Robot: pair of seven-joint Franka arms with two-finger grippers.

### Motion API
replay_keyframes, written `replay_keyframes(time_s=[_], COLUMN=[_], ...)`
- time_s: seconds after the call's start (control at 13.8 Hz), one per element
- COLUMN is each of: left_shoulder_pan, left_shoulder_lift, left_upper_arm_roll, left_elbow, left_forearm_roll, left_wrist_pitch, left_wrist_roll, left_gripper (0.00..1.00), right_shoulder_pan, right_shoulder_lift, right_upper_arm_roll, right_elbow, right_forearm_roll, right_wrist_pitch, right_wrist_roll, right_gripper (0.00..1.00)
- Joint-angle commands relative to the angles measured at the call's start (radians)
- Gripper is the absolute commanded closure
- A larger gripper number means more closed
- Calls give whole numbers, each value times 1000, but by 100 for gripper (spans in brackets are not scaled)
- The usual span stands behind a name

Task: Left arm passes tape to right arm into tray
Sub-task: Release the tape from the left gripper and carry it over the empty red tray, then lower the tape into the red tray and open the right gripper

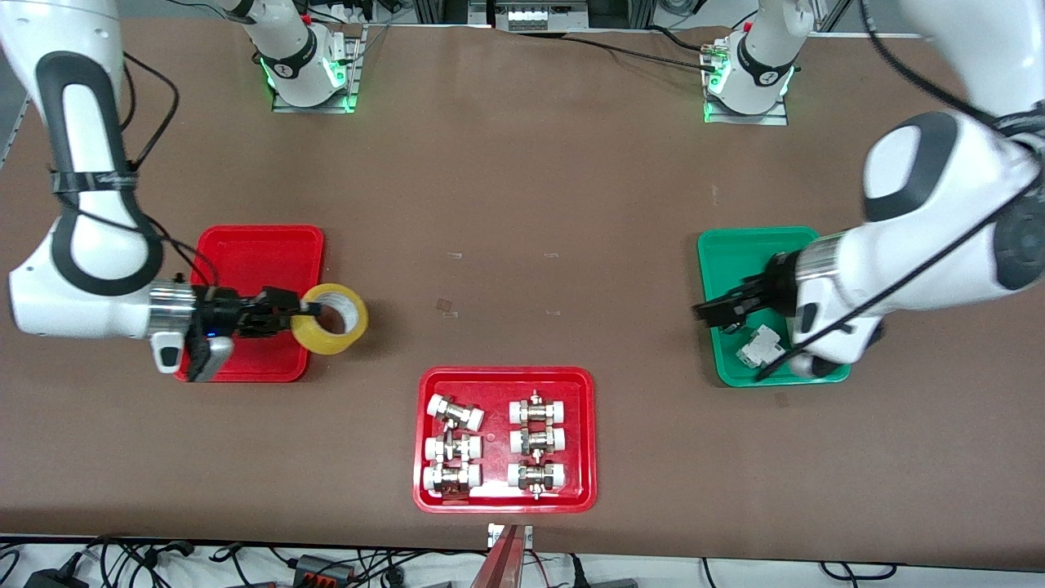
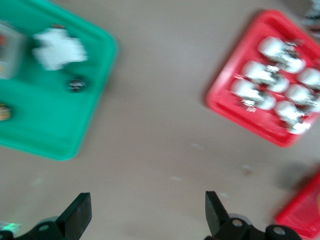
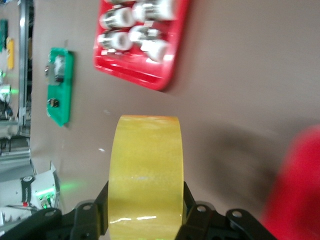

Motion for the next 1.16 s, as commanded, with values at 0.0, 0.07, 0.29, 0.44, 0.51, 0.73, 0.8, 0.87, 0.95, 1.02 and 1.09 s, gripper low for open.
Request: replay_keyframes(time_s=[0.0,0.07,0.29,0.44,0.51,0.73,0.8,0.87,0.95,1.02,1.09], left_shoulder_pan=[70,75,66,84,83,86,107,133,144,144,143], left_shoulder_lift=[-56,-56,-137,-185,-205,-368,-422,-436,-432,-423,-407], left_upper_arm_roll=[-15,-16,-35,-36,-38,-51,-48,-48,-48,-42,-41], left_elbow=[-22,-17,-81,-149,-190,-445,-536,-551,-540,-522,-499], left_forearm_roll=[102,159,398,396,396,390,362,324,314,313,313], left_wrist_pitch=[-94,-102,-112,-106,-106,40,108,116,119,121,125], left_wrist_roll=[64,169,432,441,443,435,435,440,457,478,510], left_gripper=[0,0,0,0,0,0,0,0,0,0,0], right_shoulder_pan=[-125,-171,-272,-312,-318,-325,-325,-325,-325,-323,-319], right_shoulder_lift=[-3,16,66,102,112,142,154,162,166,168,169], right_upper_arm_roll=[21,21,21,21,21,21,21,21,21,21,21], right_elbow=[-27,-28,-28,-28,-25,-21,-21,-21,-19,-19,-18], right_forearm_roll=[-13,-13,-10,1,0,0,1,0,0,0,-13], right_wrist_pitch=[-52,-72,-164,-197,-198,-188,-186,-185,-183,-179,-166], right_wrist_roll=[2,4,65,81,67,58,58,58,58,59,58], right_gripper=[72,72,72,72,72,69,69,69,54,1,0])
